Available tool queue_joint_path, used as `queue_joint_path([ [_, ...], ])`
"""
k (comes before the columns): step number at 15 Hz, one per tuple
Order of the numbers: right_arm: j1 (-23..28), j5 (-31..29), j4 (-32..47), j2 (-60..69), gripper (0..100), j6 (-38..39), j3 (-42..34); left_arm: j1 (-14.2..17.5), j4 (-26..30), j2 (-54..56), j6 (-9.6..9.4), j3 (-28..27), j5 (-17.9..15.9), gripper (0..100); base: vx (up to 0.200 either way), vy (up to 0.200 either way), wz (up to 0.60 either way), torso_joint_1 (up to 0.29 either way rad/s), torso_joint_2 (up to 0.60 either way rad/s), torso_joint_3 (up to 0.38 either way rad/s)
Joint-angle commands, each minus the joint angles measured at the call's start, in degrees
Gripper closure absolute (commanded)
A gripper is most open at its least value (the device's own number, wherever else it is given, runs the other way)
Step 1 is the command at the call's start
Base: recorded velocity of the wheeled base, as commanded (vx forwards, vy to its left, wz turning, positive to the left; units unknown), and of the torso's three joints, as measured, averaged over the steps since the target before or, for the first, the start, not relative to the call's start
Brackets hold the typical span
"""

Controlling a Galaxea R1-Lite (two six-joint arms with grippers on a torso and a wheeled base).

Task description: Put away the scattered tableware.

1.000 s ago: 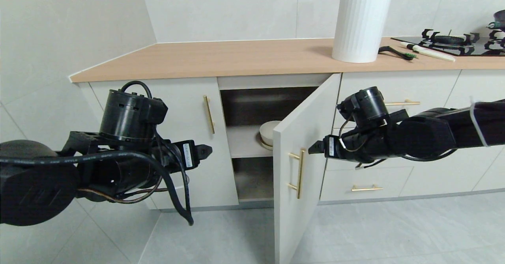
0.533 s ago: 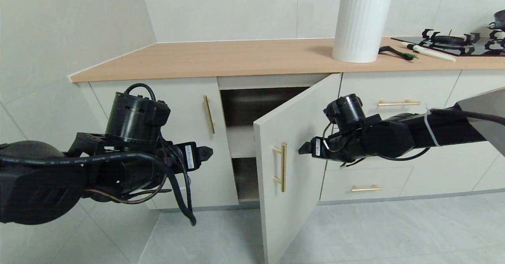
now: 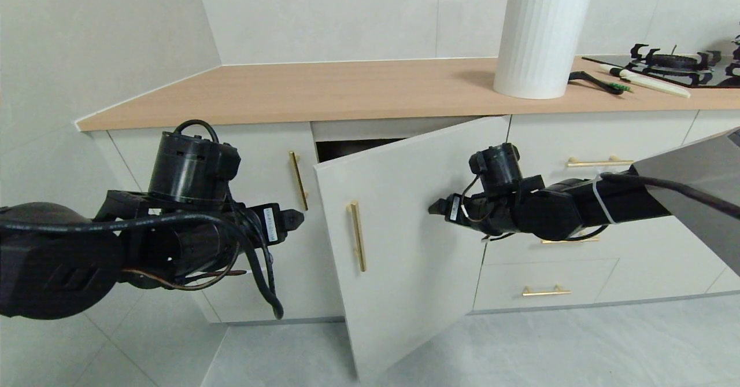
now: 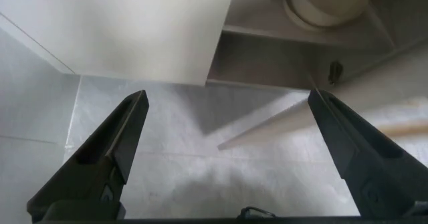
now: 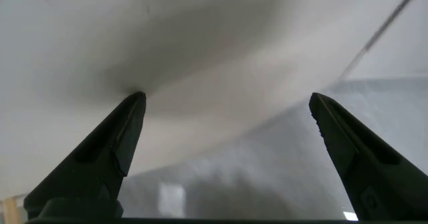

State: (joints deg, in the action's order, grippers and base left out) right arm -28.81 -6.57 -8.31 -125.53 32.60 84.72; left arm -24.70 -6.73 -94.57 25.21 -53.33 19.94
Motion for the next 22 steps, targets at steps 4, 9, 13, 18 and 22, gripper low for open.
queue_joint_path([
  [4, 0.0, -4.4, -6.9, -3.2, 0, 6.3, 3.0, 0.3, 0.0, -0.1, 0.01, 0.0, 0.0, 0, 0.0, 0.0, 0.0, 0.0, 0.0, 0.0],
  [9, 0.0, -10.5, -7.5, -7.7, 0, 8.9, 9.5, 0.3, 0.0, -0.1, 0.01, 0.1, 0.0, 0, 0.0, 0.0, 0.0, 0.0, 0.0, 0.0],
  [13, 0.1, -14.9, -7.6, -10.4, 0, 9.7, 13.6, 0.3, 0.0, 0.0, 0.01, 0.1, 0.0, 0, 0.0, 0.0, 0.0, 0.0, 0.0, 0.0],
  [18, 0.4, -15.5, -7.6, -11.5, 0, 10.1, 15.5, 0.3, 0.0, -0.2, 0.1, 0.1, 0.0, 0, 0.0, 0.0, 0.0, 0.0, 0.0, 0.0],
  [22, 1.2, -17.8, -7.6, -13.5, 0, 10.0, 18.2, 0.3, 0.0, -0.3, 0.01, 0.1, 0.0, 0, 0.0, 0.0, 0.0, 0.0, 0.0, 0.0],
])
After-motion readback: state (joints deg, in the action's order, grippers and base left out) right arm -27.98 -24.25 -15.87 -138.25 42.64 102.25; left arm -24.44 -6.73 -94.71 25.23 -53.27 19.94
